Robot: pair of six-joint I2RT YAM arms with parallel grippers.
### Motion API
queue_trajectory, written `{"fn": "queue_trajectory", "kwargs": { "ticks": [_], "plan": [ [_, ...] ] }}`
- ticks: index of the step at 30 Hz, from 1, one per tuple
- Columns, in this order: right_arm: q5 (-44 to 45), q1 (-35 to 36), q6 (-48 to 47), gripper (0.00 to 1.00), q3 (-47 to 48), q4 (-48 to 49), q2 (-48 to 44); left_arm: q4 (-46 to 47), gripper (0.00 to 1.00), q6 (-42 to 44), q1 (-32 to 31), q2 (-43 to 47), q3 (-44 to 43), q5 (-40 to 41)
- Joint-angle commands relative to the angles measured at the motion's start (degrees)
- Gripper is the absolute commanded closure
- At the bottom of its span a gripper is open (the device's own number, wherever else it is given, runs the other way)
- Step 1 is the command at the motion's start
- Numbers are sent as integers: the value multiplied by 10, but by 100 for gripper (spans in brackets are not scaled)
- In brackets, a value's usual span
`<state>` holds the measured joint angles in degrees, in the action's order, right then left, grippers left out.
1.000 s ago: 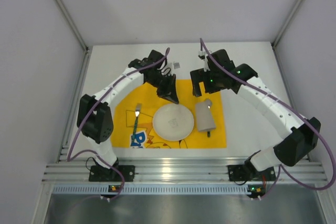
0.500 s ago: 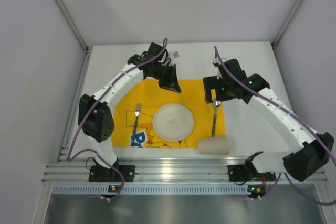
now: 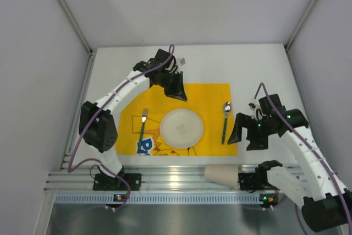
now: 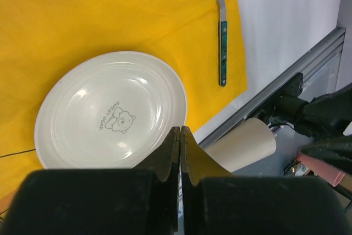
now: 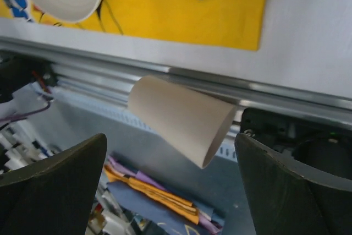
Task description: Set the dinner table for one person
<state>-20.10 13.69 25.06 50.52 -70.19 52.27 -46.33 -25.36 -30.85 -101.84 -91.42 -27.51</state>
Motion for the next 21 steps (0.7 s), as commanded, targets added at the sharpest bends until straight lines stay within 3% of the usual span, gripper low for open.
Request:
{"fn": "queue_trajectory", "kwargs": {
  "ticks": [1,4,8,11,15,19,21],
  "plan": [
    [-155,-3,40,1,2,-70,-52,12,100,-5,-3,42,9,6],
    [-188,-3,53,1,-30,-94,-72,12,100,-8,-4,45,14,8],
    [-171,2,53,2,-55,-157,-96,10,100,-12,-7,53,13,7],
    [-191,84,159,2,-67,-156,-145,11,100,-14,-10,60,14,10],
    [-146,186,230,2,-96,-156,-180,17,100,-20,-15,73,36,18],
    [-90,196,220,2,-127,-138,-163,32,100,-30,-19,82,65,18],
    [-5,196,211,2,-105,-128,-122,38,100,-35,-23,90,78,20]
  ]
}}
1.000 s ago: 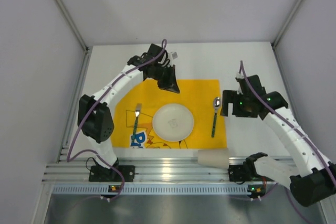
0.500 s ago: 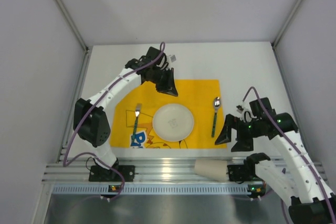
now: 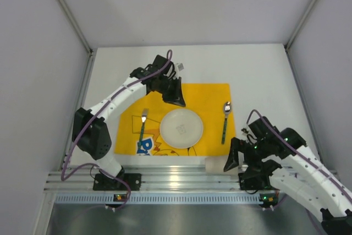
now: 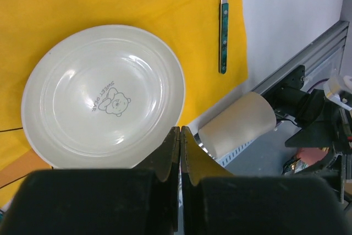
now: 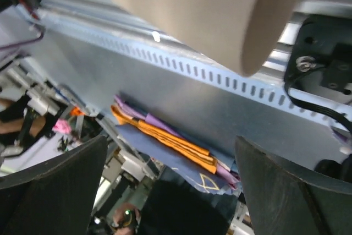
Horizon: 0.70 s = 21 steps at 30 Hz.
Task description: Set the dinner table for one person
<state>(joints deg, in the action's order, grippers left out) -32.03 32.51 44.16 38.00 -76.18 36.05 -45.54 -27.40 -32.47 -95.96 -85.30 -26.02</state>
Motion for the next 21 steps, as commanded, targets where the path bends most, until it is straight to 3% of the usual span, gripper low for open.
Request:
{"fn": "queue_trajectory", "kwargs": {
  "ticks": [1,4,8,16,21],
  "plan": [
    [143,8,15,2,36,-61,58,39,100,-17,-8,35,22,9],
    [236,8,12,1,94,-38,126,48,100,-24,-8,45,36,10],
    [274,8,3,1,108,22,185,52,100,-20,-9,53,43,14],
    [171,7,-14,3,15,203,234,43,100,4,-9,54,48,25],
    [135,7,-29,7,12,266,260,42,100,8,-9,49,57,23]
  ]
}}
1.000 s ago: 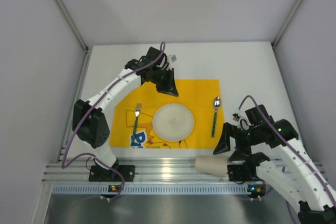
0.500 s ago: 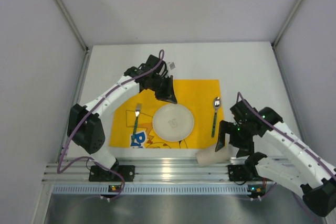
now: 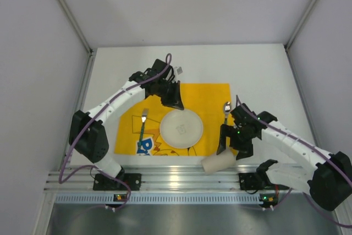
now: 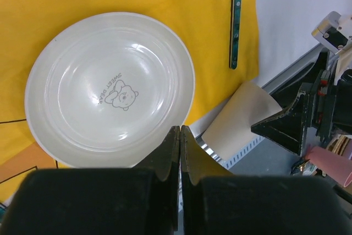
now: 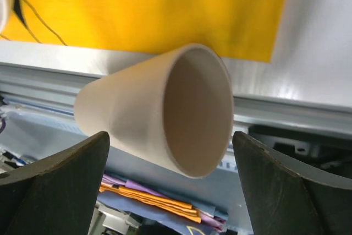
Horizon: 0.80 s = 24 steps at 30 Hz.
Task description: Set the dinner table for one person
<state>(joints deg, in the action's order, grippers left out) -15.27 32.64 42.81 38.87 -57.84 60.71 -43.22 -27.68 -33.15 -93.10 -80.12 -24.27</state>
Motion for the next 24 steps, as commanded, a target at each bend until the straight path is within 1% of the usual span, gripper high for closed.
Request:
{"fn": "queue_trajectory", "kwargs": {
  "ticks": [1,6,8,9,10,11,12,13,15,18,19,20,21,23,24],
  "plan": [
    [-41,6,-17,9,8,90,18,20,100,11,-3,18,5,5],
    [-73,7,-19,20,19,121,27,17,100,19,-3,7,-7,3],
    [-74,6,-22,35,21,122,27,15,100,24,-3,4,-11,4],
    [-76,7,-22,43,20,120,27,13,100,25,-3,3,-13,5],
    [-78,7,-23,62,22,112,26,10,100,28,-3,-1,-15,5],
    [-78,6,-23,74,22,107,23,9,100,30,-2,-2,-19,5],
    [-81,7,-25,84,23,100,20,6,100,31,-2,-3,-21,5],
    [-80,7,-29,99,30,92,16,4,100,32,-2,-6,-22,5],
    [-75,6,-38,100,44,55,3,5,100,33,-1,-7,-25,5],
    [-50,6,-65,100,116,-21,-4,3,100,36,-2,-11,-30,4],
    [-42,6,-78,100,177,-41,-2,3,100,37,-1,-14,-32,3],
    [-17,6,-84,100,210,-79,8,5,100,36,-1,-14,-34,5],
    [0,7,-95,100,285,-96,17,6,100,37,-2,-14,-36,7],
    [40,5,-103,100,357,-132,50,0,100,33,-2,-13,-46,19],
    [80,7,-106,100,390,-136,63,1,100,29,-2,-4,-47,45]
  ]
}}
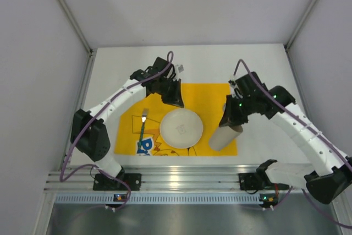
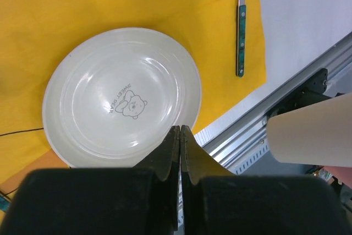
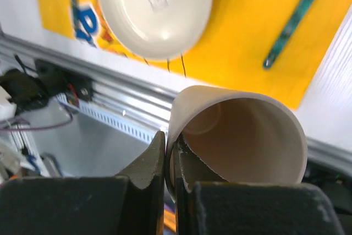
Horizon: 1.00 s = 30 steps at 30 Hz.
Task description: Set the dinner table for one person
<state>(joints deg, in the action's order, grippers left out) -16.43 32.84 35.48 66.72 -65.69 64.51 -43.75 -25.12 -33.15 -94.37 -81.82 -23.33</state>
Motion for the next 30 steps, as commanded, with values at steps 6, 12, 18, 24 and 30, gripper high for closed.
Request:
{"fn": "queue_trajectory", "kwargs": {
  "ticks": [6,12,18,24,30],
  "plan": [
    [304,4,-74,100,245,0,142,16,100,-25,-2,91,-13,188],
    [395,-8,-96,100,293,116,310,2,85,-33,3,187,14,357],
    [431,-26,-118,100,409,173,453,-18,53,-15,9,246,31,411],
    [440,-47,-112,100,464,185,525,-35,38,-19,11,265,40,422],
    [410,-54,-90,100,425,196,529,-37,35,-20,12,266,45,435]
  ]
}}
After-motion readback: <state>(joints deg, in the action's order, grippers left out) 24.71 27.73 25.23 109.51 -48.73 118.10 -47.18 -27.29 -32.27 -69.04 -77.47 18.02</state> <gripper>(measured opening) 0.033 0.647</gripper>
